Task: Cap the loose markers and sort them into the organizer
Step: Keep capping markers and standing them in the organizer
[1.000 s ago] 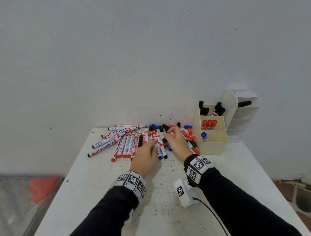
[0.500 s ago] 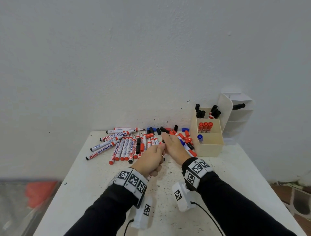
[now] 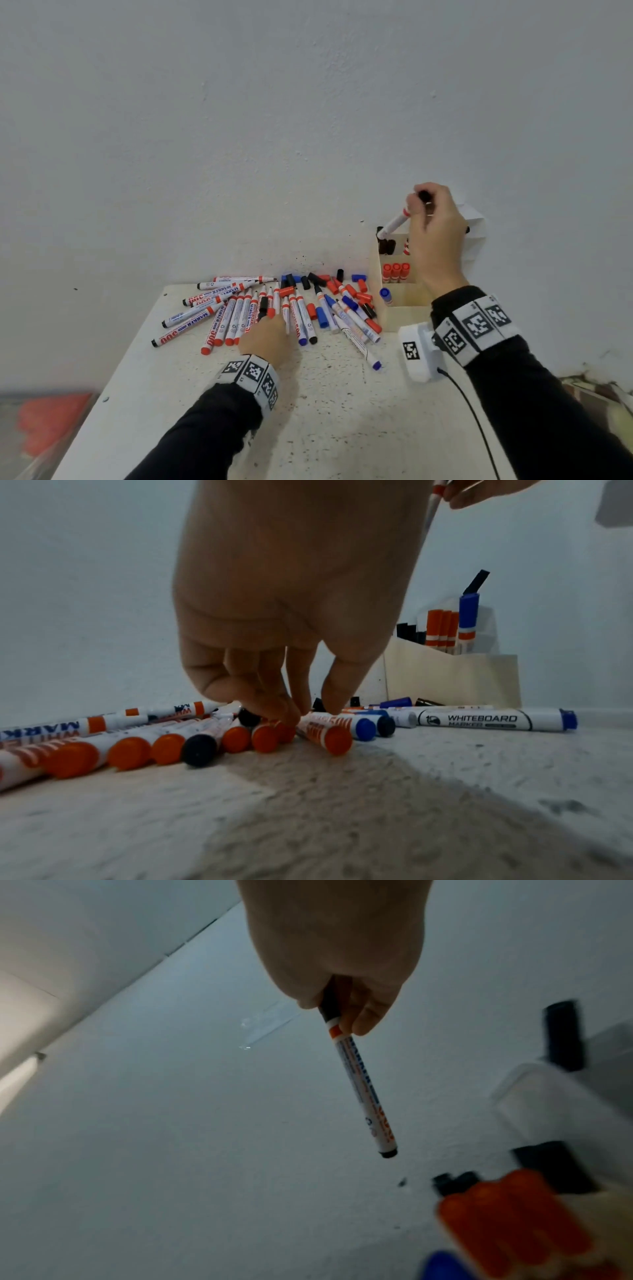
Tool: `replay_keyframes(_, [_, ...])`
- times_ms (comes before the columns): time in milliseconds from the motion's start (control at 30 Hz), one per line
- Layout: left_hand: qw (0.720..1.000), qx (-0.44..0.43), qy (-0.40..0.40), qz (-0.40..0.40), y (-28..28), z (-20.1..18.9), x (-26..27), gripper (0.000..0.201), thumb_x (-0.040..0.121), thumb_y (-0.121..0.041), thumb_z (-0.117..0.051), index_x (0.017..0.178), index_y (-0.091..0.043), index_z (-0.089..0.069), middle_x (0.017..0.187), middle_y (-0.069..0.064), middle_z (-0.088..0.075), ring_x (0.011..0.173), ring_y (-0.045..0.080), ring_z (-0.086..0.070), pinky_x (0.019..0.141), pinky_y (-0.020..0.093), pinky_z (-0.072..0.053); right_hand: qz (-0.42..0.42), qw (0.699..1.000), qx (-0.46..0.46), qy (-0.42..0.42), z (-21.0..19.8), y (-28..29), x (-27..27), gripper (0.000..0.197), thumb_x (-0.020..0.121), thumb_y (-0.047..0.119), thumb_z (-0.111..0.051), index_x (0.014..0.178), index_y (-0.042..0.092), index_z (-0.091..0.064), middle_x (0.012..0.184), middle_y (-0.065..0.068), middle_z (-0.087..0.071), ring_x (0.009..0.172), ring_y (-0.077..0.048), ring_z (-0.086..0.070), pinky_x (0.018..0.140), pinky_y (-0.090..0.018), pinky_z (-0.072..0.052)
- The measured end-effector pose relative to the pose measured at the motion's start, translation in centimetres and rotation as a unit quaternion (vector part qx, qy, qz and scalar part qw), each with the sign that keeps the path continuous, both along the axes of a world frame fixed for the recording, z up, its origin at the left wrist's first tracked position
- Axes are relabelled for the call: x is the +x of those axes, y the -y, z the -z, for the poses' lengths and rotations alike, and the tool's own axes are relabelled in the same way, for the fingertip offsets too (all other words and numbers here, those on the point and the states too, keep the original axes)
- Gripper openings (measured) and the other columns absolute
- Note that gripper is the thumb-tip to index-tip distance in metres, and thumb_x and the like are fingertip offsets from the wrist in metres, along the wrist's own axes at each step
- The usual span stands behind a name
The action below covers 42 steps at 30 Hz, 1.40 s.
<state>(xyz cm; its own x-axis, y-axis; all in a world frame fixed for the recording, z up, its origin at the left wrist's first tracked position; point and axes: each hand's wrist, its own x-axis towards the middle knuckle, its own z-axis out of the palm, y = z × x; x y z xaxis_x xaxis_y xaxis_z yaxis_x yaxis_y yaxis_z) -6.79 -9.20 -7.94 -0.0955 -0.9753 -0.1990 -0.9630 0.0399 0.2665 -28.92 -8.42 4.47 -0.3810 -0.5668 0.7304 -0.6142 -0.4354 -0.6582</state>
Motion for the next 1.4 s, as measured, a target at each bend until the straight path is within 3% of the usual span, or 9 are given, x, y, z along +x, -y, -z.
replay_keyframes(133, [1.000,0.006,0.023,-0.004,0.5,0.2,-0.6,0.032,0.094,-0.029,-0.046,0.122,-0.014,-0.046,0.113,0.004,-0.059,0.101,0.020,-0.059,0.090,0.035,-0.050,0.035,0.998,0.052,-0.017,1.7,1.9,-3.4,0.021,0.095,0.012,-0.046,0.111,0.003,-0.056,0.101,-0.009,-0.059,0.096,-0.024,-0.059,0.085,-0.030,-0.047])
replay_keyframes(233, [1.000,0.018,0.016,-0.018,1.0,0.5,-0.8,0.044,0.090,-0.029,-0.054,0.130,-0.015,-0.040,0.116,0.004,-0.058,0.102,0.020,-0.059,0.088,0.034,-0.051,0.054,0.992,0.089,-0.070,3.0,3.0,-4.2,0.022,0.094,0.009,-0.048,0.112,0.002,-0.058,0.109,-0.016,-0.057,0.100,-0.025,-0.056,0.086,-0.019,-0.038])
replay_keyframes(500, [0.992,0.016,-0.087,-0.088,0.9,0.5,-0.3,0.041,0.087,-0.025,-0.059,0.123,-0.012,-0.043,0.109,0.005,-0.056,0.098,0.018,-0.058,0.088,0.030,-0.052,0.029,0.964,0.232,-0.124,5.4,6.3,-4.0,0.011,0.092,0.011,-0.052,0.096,0.004,-0.059,0.094,-0.012,-0.061,0.089,-0.027,-0.059,0.082,-0.035,-0.048])
replay_keyframes(633, [0.983,0.023,-0.150,-0.105,0.5,0.5,0.5,0.031,0.088,-0.020,-0.058,0.115,-0.008,-0.047,0.097,0.002,-0.052,0.087,0.014,-0.055,0.078,0.021,-0.049,0.031,0.924,0.346,-0.159,6.2,6.7,-3.8,0.023,0.095,0.011,-0.044,0.111,0.004,-0.059,0.109,-0.014,-0.062,0.098,-0.026,-0.057,0.089,-0.036,-0.047])
replay_keyframes(767, [0.977,0.020,-0.180,-0.111,0.3,1.0,1.3,0.014,0.090,-0.023,-0.056,0.094,-0.010,-0.051,0.081,-0.001,-0.052,0.067,0.007,-0.050,0.054,0.013,-0.040,0.054,0.944,0.269,-0.181,4.3,5.6,-2.0,0.019,0.093,0.010,-0.045,0.105,0.006,-0.059,0.112,-0.009,-0.055,0.102,-0.022,-0.052,0.089,-0.029,-0.042])
replay_keyframes(900, [0.978,-0.009,-0.176,-0.114,0.5,0.6,1.9,0.021,0.095,-0.026,-0.046,0.101,-0.007,-0.053,0.082,0.001,-0.050,0.060,0.003,-0.044,0.049,0.013,-0.035,-0.049,0.955,0.239,-0.172,1.9,4.5,3.0,0.014,0.092,0.009,-0.047,0.100,0.009,-0.058,0.095,0.000,-0.054,0.084,-0.011,-0.052,0.072,-0.015,-0.038])
replay_keyframes(1000, [0.981,-0.055,-0.152,-0.103,0.6,-0.1,2.5,0.026,0.099,-0.023,-0.035,0.109,-0.004,-0.049,0.091,0.005,-0.050,0.070,0.008,-0.047,0.060,0.016,-0.041,-0.137,0.916,0.337,-0.169,3.2,4.6,6.7,0.013,0.092,0.010,-0.046,0.098,0.014,-0.057,0.084,0.007,-0.052,0.073,-0.007,-0.051,0.059,-0.012,-0.037])
replay_keyframes(1200, [0.973,-0.127,-0.153,-0.114,0.6,-0.9,4.1,0.036,0.101,-0.027,-0.027,0.129,-0.011,-0.042,0.117,0.009,-0.057,0.098,0.020,-0.057,0.080,0.030,-0.046,-0.174,0.791,0.500,-0.308,10.0,6.6,10.5,0.037,0.096,0.018,-0.039,0.131,0.024,-0.048,0.135,-0.009,-0.047,0.121,-0.026,-0.044,0.102,-0.037,-0.038])
replay_keyframes(1400, [0.969,-0.143,-0.166,-0.113,1.3,0.4,4.5,0.032,0.100,-0.026,-0.029,0.118,-0.008,-0.049,0.113,0.009,-0.055,0.101,0.021,-0.051,0.088,0.033,-0.045,-0.163,0.732,0.497,-0.437,13.2,8.2,11.5,0.045,0.097,0.032,-0.036,0.141,0.037,-0.031,0.149,-0.003,-0.029,0.130,-0.031,-0.029,0.107,-0.046,-0.029])
